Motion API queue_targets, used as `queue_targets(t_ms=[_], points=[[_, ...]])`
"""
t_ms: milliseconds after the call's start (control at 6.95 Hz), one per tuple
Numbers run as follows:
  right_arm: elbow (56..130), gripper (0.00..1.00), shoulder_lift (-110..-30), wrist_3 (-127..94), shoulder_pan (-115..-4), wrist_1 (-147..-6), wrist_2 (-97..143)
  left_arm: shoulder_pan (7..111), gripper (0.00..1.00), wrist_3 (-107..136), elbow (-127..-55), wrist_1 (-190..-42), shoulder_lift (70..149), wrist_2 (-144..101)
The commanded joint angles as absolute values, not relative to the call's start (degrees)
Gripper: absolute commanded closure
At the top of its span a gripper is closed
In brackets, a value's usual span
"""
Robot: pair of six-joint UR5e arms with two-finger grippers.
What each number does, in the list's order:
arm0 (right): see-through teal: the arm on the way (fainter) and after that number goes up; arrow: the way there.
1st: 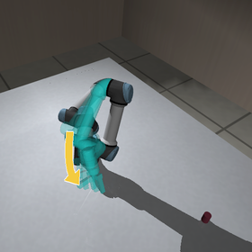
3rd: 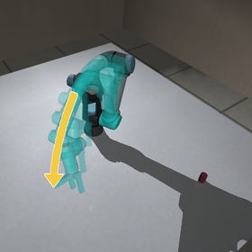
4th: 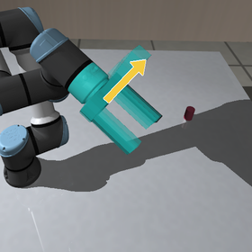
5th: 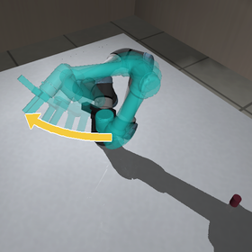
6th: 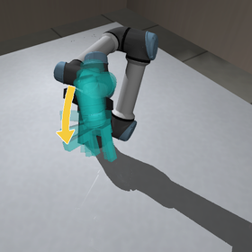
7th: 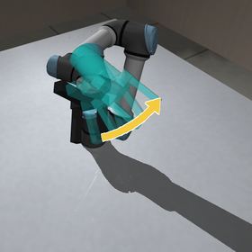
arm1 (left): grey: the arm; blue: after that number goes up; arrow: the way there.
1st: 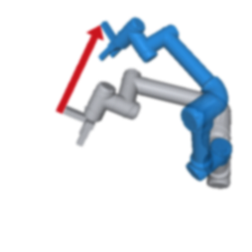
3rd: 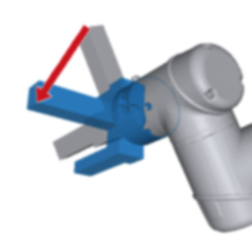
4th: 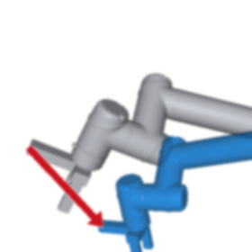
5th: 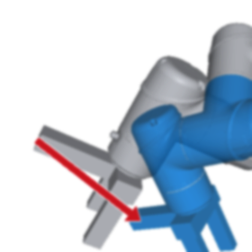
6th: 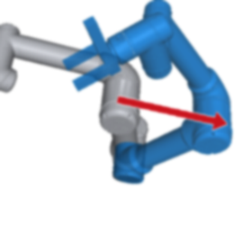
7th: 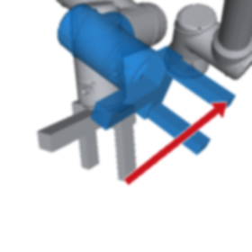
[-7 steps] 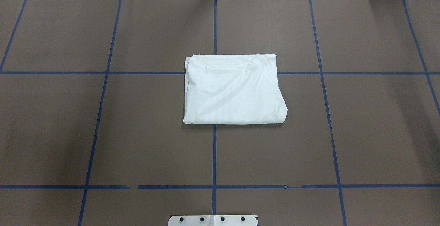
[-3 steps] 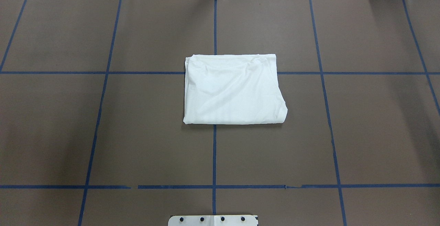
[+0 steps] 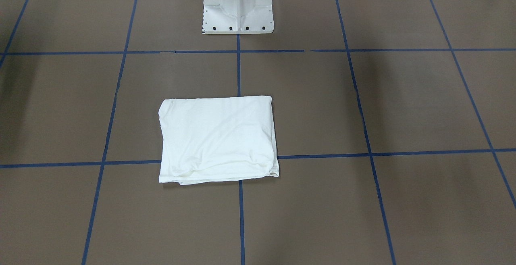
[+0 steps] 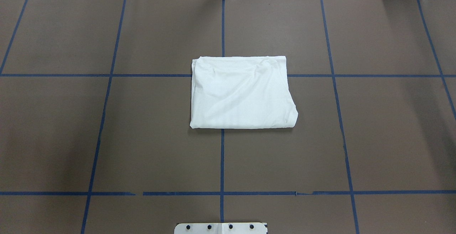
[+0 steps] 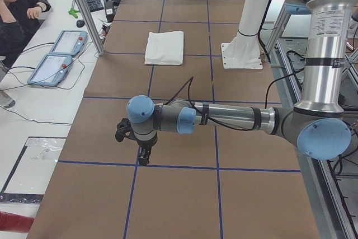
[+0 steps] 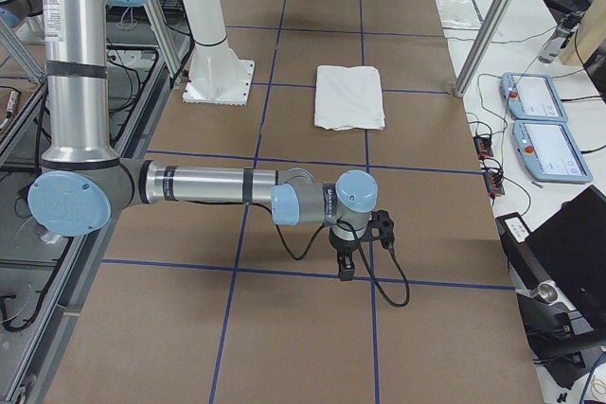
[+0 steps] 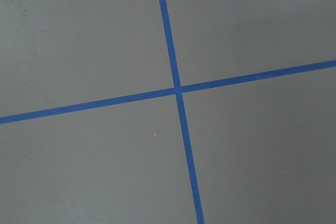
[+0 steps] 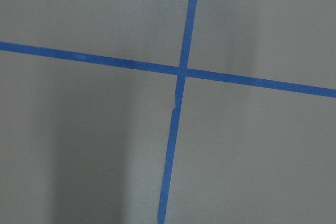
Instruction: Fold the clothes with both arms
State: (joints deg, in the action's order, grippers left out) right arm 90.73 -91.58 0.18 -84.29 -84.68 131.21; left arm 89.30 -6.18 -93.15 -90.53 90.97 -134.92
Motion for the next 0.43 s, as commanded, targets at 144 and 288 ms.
queue_targets(t_ms=[144,288], points=[[90.7,0.0,-91.7,0.3,-84.3,-84.6,131.2,89.3,0.0,-6.2,-93.3,-90.5,90.1,-134.9],[90.7,0.0,-91.7,0.3,-84.3,-84.6,131.2,89.3,0.0,-6.2,-93.3,-90.5,90.1,-134.9]])
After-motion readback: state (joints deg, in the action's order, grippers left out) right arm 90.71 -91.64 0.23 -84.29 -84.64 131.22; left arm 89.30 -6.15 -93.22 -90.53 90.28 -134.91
